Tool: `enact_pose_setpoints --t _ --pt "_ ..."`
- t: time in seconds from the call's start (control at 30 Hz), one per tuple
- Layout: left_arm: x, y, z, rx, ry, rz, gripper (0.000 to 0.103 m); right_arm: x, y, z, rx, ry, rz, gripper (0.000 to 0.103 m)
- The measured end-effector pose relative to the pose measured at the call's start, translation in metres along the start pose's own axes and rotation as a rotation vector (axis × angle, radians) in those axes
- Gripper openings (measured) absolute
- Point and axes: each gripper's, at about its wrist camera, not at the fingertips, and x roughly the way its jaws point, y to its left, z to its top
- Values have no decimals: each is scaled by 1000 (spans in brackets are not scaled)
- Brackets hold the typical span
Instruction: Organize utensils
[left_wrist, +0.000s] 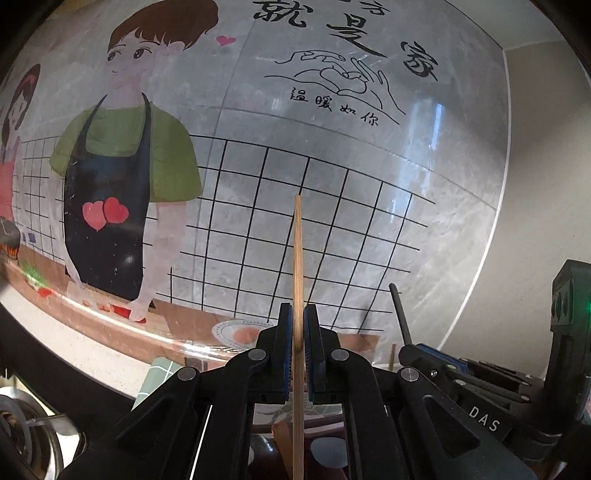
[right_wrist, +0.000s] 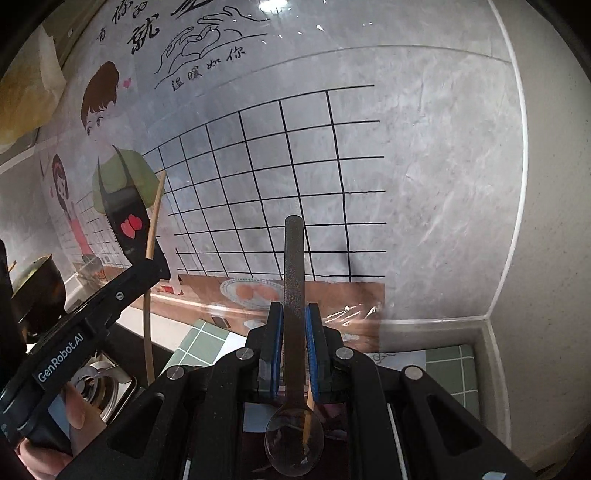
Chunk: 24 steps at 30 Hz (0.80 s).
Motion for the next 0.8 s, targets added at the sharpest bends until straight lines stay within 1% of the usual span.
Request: enact_pose_setpoints --t 0.17,0.27,0.33,0.37,0.4,0.43,0.47,0.5,0.57,0.63,0.67,0.7,0.73,0.77,0.8 --pt "2 6 -8 -23 1 14 6 4 -3 -6 13 -21 -1 11" --pt "4 4 -16 -7 13 41 8 7 -5 -13 19 -31 9 12" --pt "2 6 -22 -11 29 40 8 7 -4 -19 23 -24 6 18" --pt "0 6 -24 -17 37 40 9 6 -5 -23 25 -14 9 26" --pt "-2 6 -26 -24 47 41 11 4 -5 -27 32 1 11 34" --pt "-6 7 -29 -32 59 39 13 2 -5 -30 41 8 14 37" --pt "-9 7 -31 -36 66 40 20 -2 -6 -33 52 12 13 41" --pt "-14 7 -35 -40 74 43 29 -5 -6 -35 58 14 9 42" --pt "-29 7 -40 -49 91 57 34 -17 -8 -41 76 26 -6 43" --pt "-50 7 -45 -65 113 67 35 -32 -11 -47 102 39 -12 43" --pt "-60 6 -46 -70 124 66 37 -40 -11 -50 110 43 -17 43" --pt "-71 5 -48 -74 140 74 43 -54 -11 -54 117 47 -29 43" --pt "-85 2 -49 -76 169 88 46 -64 -11 -57 120 49 -37 44" --pt "-96 1 -51 -77 187 88 53 -79 -9 -61 125 54 -42 47" --pt "-110 -2 -52 -71 210 85 58 -92 -7 -65 129 58 -43 53"
